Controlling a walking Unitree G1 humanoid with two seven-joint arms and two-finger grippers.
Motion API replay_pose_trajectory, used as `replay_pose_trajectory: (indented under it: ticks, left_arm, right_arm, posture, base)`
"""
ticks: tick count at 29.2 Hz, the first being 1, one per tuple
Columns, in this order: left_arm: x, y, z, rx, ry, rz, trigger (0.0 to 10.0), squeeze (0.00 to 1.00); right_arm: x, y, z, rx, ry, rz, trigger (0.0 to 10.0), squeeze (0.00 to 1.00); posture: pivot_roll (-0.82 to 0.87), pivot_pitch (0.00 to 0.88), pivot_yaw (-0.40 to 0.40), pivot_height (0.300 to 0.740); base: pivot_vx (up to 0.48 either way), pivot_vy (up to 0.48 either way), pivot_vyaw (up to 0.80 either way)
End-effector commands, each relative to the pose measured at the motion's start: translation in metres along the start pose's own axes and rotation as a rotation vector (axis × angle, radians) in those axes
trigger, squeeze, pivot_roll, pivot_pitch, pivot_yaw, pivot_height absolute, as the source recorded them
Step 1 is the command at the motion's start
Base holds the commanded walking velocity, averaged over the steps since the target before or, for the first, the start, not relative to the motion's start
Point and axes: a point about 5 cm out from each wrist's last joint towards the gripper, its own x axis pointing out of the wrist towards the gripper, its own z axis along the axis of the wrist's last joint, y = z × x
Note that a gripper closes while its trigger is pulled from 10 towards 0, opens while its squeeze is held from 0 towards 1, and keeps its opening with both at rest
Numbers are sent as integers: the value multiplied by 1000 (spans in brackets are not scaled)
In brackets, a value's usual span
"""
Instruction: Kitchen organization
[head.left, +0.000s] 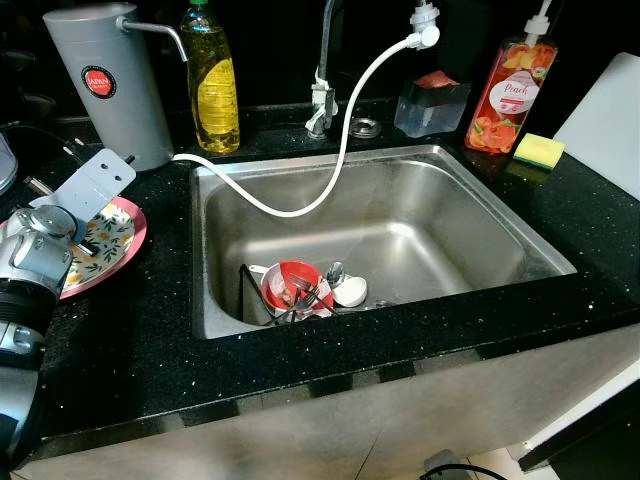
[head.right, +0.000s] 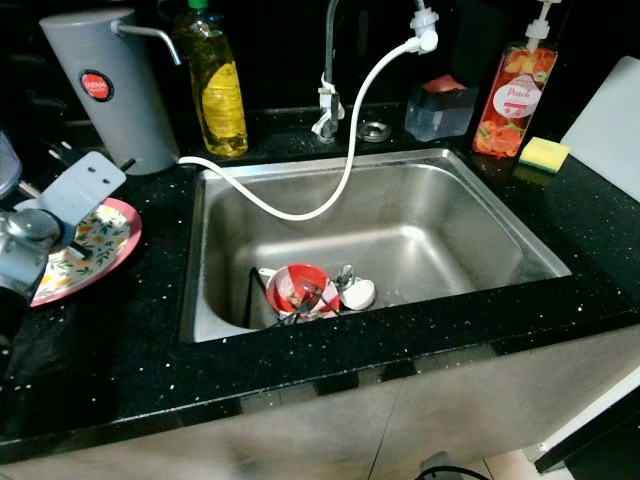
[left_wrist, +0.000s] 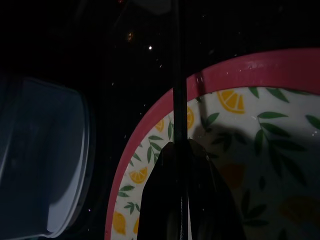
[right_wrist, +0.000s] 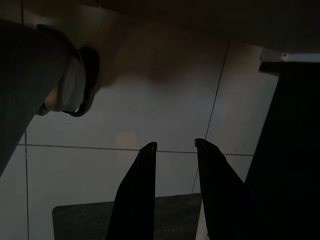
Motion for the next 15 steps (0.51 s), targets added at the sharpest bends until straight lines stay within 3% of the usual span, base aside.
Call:
replay_pose_trajectory:
  ticks: [1,3,4,5,6,8,9,10,11,13,15]
  left_arm:
    - [2,-5,-18,-3,62,-27,0,0]
    - [0,1,-8,-39,12,17,0,0]
    - [-3,9,7,-108,-65,56,10000,0]
    - [-3,9,7,-108,-65,56,10000,0]
    - [-8,15,24,-202,-153,69,10000,0]
    - [-8,15,24,-202,-153,69,10000,0]
    - [-16,19,42,-307,-261,41,10000,0]
    - [-16,19,42,-307,-261,41,10000,0]
    - [-30,8,68,-396,-417,-108,10000,0]
    - [-30,8,68,-396,-417,-108,10000,0]
    - [-55,-16,96,-477,-608,-374,10000,0]
  right_arm:
    - [0,2,0,3,-3,6,10000,0]
    - [0,3,0,3,-3,7,10000,0]
    - [0,3,0,2,-2,7,10000,0]
    - [0,3,0,2,-2,7,10000,0]
    - [0,2,-1,2,-1,7,10000,0]
    - [0,2,-1,2,-1,7,10000,0]
    - [0,2,-1,2,-1,6,10000,0]
    - [0,2,-1,2,-1,6,10000,0]
    - [0,1,-2,0,1,5,10000,0]
    - [0,1,-2,0,1,5,10000,0]
    - [-1,0,-4,-2,5,4,10000,0]
  posture:
    - [89,0,-37,740]
    - [89,0,-37,740]
    - [89,0,-37,740]
    - [89,0,-37,740]
    - [89,0,-37,740]
    - [89,0,-37,740]
    - [85,0,-38,740]
    - [85,0,-38,740]
    - [87,0,-42,740]
    - [87,0,-42,740]
    - [82,0,-40,740]
  base:
    - [0,0,0]
    - [0,0,0]
    - [0,0,0]
    - [0,0,0]
    - [0,0,0]
    - [0,0,0]
    - [0,0,0]
    - [0,0,0]
    - [0,0,0]
    - [0,0,0]
    - [0,0,0]
